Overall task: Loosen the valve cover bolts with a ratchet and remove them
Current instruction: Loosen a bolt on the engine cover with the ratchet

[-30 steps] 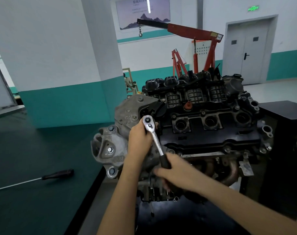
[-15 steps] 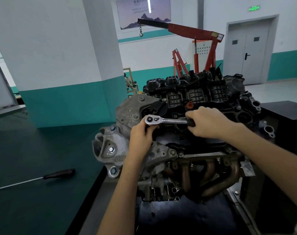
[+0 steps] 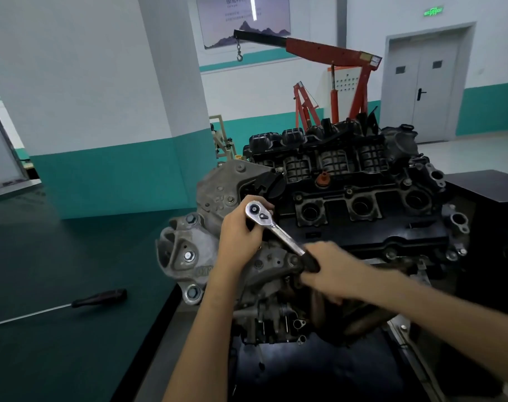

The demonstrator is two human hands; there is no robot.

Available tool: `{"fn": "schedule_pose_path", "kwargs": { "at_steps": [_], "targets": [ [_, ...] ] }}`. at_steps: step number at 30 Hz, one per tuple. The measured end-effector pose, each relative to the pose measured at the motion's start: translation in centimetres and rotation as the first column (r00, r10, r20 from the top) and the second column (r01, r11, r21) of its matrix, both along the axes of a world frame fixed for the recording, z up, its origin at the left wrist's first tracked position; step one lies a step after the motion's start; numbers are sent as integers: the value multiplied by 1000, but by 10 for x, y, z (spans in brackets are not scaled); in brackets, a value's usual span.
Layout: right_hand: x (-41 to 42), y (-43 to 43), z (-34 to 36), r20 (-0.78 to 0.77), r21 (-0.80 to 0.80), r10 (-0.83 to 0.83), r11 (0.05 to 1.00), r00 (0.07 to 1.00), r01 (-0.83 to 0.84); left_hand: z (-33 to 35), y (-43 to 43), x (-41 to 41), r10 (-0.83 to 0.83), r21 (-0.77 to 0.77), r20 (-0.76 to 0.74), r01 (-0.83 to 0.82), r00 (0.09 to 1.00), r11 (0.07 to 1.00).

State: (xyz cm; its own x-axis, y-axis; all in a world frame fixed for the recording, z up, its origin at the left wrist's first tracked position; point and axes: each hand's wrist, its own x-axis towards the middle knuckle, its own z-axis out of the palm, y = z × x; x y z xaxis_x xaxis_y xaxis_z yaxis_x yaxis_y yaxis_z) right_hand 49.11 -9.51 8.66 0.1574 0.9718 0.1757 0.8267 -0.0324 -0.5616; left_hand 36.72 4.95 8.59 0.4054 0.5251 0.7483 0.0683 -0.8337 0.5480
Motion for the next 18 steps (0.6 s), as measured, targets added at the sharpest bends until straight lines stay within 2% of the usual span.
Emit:
{"fn": "schedule_pose_path", "kwargs": {
  "at_steps": [2,4,6,8,10,12,13,15,17,18],
  "targets": [
    [32,1,27,246,-32,-17,999,969,26,1,2,0,-29,16,-76,31,997,999],
    [54,4,55,505,-6,-73,996,860,88,1,2,1,-22,-7,-124,21,992,1000],
    [60,8,72,604,63,-131,991,787,116,1,1,2,15,-8,-122,-16,992,1000],
    [51,10,68,590,109,-190,982,785,156,0,0,5,115,-15,-78,-117,990,993],
    [32,6,41,390,98,-203,979,898,179,-2,3,8,198,-51,-49,-201,979,978],
    [4,0,8,17,23,-98,995,995,97,-4,5,10,243,-39,-54,-245,969,969],
    [-12,-2,-7,-171,-10,-36,999,985,35,-5,5,10,244,-17,-59,-246,968,969],
    [-40,-1,-29,-455,-20,42,998,889,-57,-6,5,10,216,-8,-32,-217,976,976],
    [-54,5,-39,-534,16,65,998,843,-67,-6,4,9,176,-33,14,-175,984,984],
    [-54,7,-39,-501,27,50,999,864,-42,-6,3,8,156,-35,25,-155,988,987]
  ]
}}
